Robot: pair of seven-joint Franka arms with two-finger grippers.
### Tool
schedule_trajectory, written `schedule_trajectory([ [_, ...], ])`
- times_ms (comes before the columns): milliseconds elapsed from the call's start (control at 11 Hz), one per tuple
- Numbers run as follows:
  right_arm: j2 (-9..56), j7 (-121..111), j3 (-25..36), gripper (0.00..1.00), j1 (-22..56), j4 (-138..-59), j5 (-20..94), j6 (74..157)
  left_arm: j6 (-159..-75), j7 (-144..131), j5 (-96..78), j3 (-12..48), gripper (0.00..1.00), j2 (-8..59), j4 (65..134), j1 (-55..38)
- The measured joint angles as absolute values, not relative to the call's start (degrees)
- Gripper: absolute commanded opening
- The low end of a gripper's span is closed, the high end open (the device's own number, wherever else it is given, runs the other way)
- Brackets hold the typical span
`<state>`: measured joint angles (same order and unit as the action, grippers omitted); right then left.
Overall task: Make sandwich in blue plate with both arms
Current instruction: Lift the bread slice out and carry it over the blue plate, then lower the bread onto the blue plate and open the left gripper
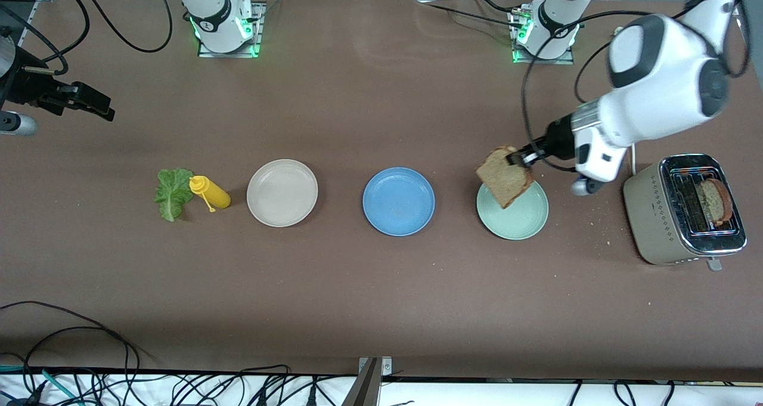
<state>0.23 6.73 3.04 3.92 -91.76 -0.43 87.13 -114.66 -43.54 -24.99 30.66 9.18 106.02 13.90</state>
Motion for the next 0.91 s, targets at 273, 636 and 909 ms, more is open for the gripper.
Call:
schedule_trajectory([
  [273,0.3,6.7,3.1,1.00,3.9,-91.7,-0.4,87.1,-132.5,-51.6,-25.0,36.6,0.00,16.3,106.6,8.7],
  [636,0.3,6.8,3.1,1.00,3.9,-91.7,-0.4,87.1,-151.5,-56.2,-25.1,36.7,0.00,26.3,106.5,-1.5],
  [909,0.3,6.8,3.1,1.00,3.9,-91.7,-0.4,87.0,-155.2,-56.2,-25.1,36.0,0.00,31.8,105.7,-4.1],
])
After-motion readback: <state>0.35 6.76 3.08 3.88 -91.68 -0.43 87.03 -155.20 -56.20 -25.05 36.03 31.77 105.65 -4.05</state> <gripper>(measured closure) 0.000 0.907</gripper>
